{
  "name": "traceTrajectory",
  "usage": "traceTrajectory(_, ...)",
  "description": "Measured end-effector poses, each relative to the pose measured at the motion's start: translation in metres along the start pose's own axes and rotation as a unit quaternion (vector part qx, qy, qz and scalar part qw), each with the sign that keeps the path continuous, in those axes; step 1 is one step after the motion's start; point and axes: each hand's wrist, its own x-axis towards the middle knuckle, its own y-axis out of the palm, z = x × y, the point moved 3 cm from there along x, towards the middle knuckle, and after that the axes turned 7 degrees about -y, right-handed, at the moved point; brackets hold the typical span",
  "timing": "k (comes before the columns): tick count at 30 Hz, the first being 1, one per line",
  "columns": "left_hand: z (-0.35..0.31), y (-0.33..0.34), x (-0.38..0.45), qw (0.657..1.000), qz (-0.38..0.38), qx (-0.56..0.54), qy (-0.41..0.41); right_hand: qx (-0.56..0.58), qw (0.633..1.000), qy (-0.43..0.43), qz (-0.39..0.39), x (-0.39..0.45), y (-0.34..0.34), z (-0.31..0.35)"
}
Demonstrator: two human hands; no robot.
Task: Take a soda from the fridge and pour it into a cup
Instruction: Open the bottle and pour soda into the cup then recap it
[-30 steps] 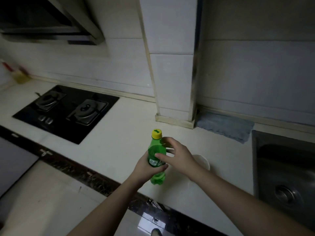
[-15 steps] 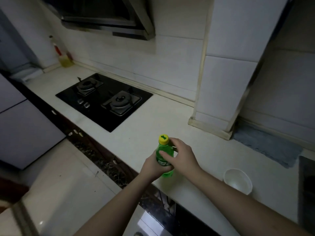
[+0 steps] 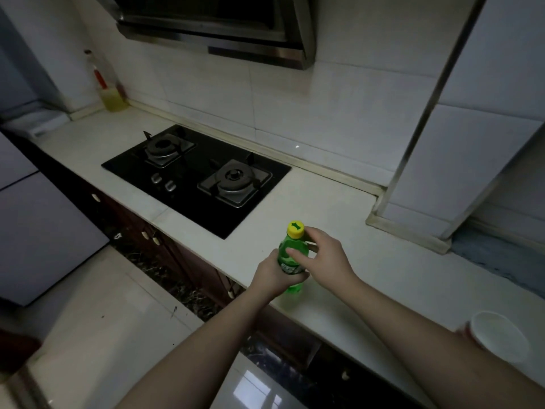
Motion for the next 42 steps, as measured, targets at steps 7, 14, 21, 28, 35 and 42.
traceTrajectory(7,0.024,-0.03,0.033,1.0,-0.024,0.015,0.0,0.002,1.0,-0.001,0.005,0.03,0.035,0.007)
traceTrajectory(14,0.023,-0.045,0.076,0.999,-0.032,0.009,0.0,0.009,1.0,-0.001,0.02,0.077,0.047,-0.01)
traceTrajectory(21,0.021,-0.057,0.13,0.999,-0.026,0.016,-0.033,0.04,0.998,0.018,0.041,0.134,0.062,-0.035)
traceTrajectory(28,0.022,-0.069,0.167,0.998,-0.041,0.015,-0.043,0.056,0.996,0.033,0.067,0.173,0.074,-0.055)
traceTrajectory(35,0.037,-0.071,0.184,0.997,-0.028,0.04,-0.052,0.068,0.992,0.055,0.092,0.181,0.087,-0.069)
traceTrajectory(42,0.05,-0.071,0.186,0.998,-0.022,0.04,-0.045,0.052,0.993,0.041,0.098,0.182,0.097,-0.072)
